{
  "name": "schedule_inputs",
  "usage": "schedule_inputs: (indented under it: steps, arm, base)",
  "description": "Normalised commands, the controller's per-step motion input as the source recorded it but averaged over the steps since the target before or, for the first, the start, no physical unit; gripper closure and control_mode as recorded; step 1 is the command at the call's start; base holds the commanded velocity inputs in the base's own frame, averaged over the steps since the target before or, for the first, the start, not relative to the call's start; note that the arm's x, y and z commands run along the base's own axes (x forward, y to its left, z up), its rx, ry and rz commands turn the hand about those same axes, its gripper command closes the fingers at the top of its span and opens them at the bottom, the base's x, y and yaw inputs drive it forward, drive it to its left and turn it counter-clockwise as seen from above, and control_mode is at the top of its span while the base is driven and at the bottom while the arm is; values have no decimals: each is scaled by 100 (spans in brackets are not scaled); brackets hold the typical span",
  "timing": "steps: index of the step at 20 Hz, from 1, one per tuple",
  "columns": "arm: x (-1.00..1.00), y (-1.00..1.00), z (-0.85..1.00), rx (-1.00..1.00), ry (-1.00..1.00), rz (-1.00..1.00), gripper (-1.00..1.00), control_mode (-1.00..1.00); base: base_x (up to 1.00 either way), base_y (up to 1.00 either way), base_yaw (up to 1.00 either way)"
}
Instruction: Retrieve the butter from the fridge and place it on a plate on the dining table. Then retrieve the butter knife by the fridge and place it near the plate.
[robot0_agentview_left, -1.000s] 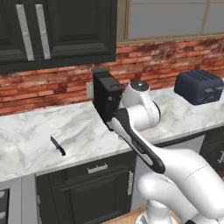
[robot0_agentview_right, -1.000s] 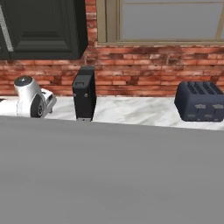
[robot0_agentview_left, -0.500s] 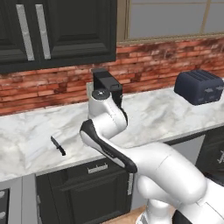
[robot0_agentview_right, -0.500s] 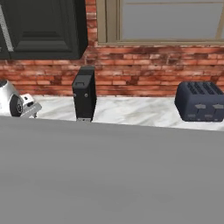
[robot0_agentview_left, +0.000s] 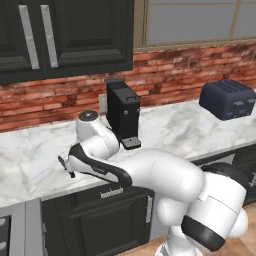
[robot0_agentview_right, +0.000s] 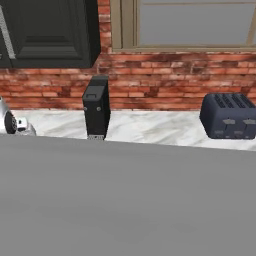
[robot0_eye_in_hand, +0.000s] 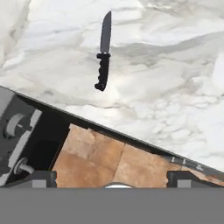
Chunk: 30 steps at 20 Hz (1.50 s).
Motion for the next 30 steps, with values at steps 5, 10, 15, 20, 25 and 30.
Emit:
schedule_inputs:
  steps: [5, 10, 15, 20, 25, 30]
  arm:
    - [28, 8, -72, 14, 7, -20, -100, -100]
    - [55, 35, -60, 4, 0, -15, -100, -100]
    - [66, 54, -49, 0, 0, -9, -100, -100]
    - [46, 44, -24, 0, 0, -6, -100, -100]
    - [40, 58, -3, 0, 1, -12, -100, -100]
    - [22, 55, -11, -3, 4, -13, -100, -100]
  base:
    - [0, 0, 0]
    - [0, 0, 0]
    - [0, 0, 0]
    - [0, 0, 0]
    - [0, 0, 0]
    - [0, 0, 0]
